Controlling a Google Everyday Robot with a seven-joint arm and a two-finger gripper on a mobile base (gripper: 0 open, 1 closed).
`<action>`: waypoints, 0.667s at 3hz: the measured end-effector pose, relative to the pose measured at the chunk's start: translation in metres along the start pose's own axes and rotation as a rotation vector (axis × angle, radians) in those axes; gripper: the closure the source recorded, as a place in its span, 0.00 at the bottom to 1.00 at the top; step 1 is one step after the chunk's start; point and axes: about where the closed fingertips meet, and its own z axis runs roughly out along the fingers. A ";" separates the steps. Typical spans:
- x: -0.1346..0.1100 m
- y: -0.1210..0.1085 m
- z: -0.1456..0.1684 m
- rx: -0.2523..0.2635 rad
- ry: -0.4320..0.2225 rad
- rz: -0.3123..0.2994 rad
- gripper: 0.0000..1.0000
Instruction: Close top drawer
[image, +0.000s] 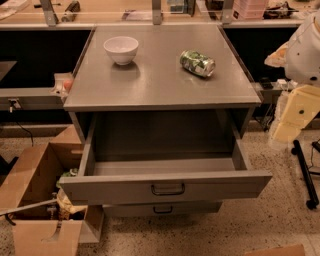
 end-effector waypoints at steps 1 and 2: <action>0.000 0.000 0.000 0.000 0.000 0.000 0.00; 0.008 0.003 0.006 -0.003 -0.005 0.021 0.00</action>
Offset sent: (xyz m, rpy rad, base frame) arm -0.0067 -0.0166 -0.0276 0.0306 0.0334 -0.0473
